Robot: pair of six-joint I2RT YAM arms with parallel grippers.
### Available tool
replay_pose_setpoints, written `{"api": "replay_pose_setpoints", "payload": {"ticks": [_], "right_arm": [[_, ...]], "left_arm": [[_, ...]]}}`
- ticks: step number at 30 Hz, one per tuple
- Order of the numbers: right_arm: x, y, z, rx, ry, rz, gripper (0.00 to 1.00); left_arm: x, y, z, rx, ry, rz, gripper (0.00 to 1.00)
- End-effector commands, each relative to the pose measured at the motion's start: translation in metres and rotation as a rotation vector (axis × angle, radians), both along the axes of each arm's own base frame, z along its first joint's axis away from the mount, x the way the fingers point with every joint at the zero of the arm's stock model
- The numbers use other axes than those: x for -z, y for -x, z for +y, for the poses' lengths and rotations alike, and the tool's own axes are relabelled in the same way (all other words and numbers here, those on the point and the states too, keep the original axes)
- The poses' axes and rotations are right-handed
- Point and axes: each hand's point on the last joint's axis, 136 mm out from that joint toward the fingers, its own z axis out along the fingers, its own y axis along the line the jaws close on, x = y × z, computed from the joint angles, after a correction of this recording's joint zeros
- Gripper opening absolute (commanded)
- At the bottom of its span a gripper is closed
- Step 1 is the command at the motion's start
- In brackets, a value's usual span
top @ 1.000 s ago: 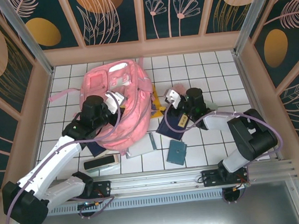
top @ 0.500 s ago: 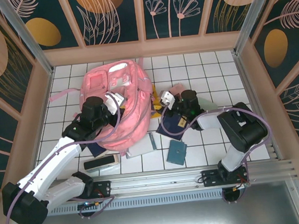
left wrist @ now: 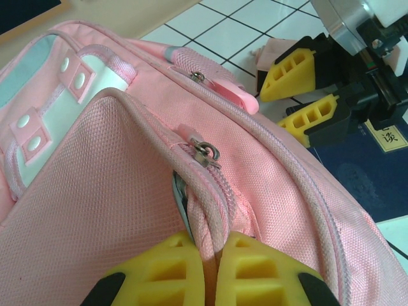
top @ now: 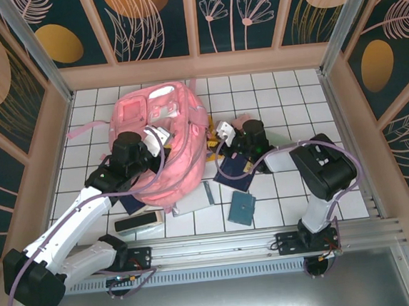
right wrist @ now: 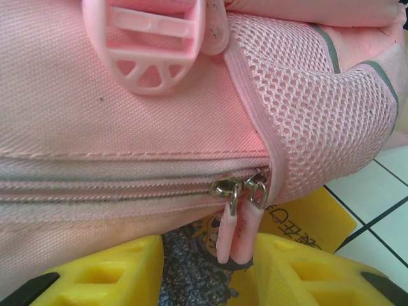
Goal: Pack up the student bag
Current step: Unzip the student bag at the middle-left of the table.
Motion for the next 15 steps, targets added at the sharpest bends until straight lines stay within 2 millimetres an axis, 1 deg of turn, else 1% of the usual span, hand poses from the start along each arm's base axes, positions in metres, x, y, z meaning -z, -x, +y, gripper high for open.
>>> {"api": "replay_pose_setpoints", "payload": {"ticks": [1, 7, 13, 15], "right_arm": [[-0.0035, -0.0041, 0.008, -0.026, -0.015, 0.004, 0.41], [0.0024, -0.0086, 0.0118, -0.033, -0.004, 0.024, 0.36], [0.0038, -0.011, 0.0116, -0.024, 0.002, 0.028, 0.25], [0.0054, -0.0127, 0.0106, -0.015, 0.006, 0.031, 0.19]], "left_arm": [[-0.063, -0.0095, -0.0159, 0.048, 0.122, -0.184, 0.0], [-0.0627, -0.0094, -0.0157, 0.047, 0.12, -0.182, 0.0], [-0.0621, -0.0104, -0.0158, 0.045, 0.12, -0.18, 0.0], [-0.0614, -0.0104, -0.0164, 0.047, 0.12, -0.178, 0.0]]}}
